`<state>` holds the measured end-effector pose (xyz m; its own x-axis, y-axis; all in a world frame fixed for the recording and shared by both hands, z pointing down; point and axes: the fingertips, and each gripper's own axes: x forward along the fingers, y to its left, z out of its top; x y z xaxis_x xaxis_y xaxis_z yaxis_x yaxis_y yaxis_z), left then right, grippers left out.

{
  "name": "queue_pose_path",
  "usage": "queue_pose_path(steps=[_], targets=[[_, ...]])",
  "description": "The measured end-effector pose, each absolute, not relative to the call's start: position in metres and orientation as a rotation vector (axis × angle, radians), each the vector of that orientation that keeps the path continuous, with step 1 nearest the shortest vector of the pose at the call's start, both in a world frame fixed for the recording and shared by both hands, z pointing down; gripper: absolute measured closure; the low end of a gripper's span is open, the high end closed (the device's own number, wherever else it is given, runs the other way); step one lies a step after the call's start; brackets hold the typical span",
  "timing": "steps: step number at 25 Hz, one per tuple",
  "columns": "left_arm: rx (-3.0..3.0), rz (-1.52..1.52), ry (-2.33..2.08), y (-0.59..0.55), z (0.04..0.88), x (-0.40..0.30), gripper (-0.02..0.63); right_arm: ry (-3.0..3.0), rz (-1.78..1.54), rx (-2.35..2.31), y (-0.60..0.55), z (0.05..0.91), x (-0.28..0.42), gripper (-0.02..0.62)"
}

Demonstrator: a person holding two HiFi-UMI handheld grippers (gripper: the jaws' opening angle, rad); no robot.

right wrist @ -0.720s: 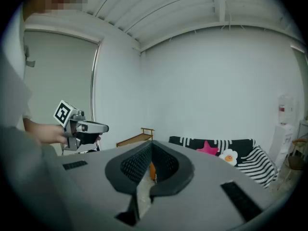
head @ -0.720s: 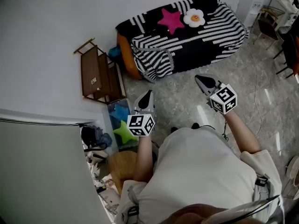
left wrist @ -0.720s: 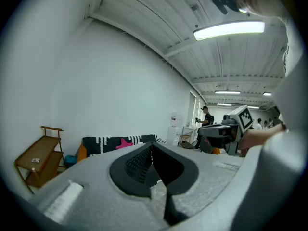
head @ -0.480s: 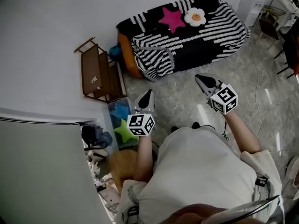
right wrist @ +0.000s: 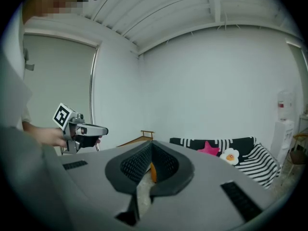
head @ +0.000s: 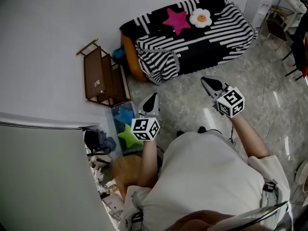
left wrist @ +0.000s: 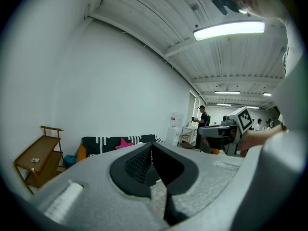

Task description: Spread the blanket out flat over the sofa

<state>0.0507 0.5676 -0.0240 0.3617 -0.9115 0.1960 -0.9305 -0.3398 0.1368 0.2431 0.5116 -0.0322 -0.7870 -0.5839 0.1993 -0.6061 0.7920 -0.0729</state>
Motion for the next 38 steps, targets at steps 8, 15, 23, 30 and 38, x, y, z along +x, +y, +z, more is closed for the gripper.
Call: queue_pose_path(steps=[8,15,23,30,38], targets=[[2.394,0.124,-1.63,0.57,-0.019,0.048,0.588,-2.78,0.24,0.956,0.516,-0.022,0.244,0.594],[2.394,0.122,-1.605,0.569,-0.015,0.043,0.588,-2.767,0.249,0.958,0.519,-0.017,0.237,0.594],[2.397,0.139,-1.605,0.571,-0.007,0.024,0.586,-2.746,0.269,0.982,0.525,-0.009,0.221,0.594],[2.409,0.147,-1.56,0.577,0.002,0.003,0.495,-2.732,0.285,1.012,0.531,-0.004,0.199,0.594],[2.425,0.152,-1.493,0.578,0.011,-0.014,0.43,-2.703,0.295,1.043,0.536,0.001,0.18,0.594]])
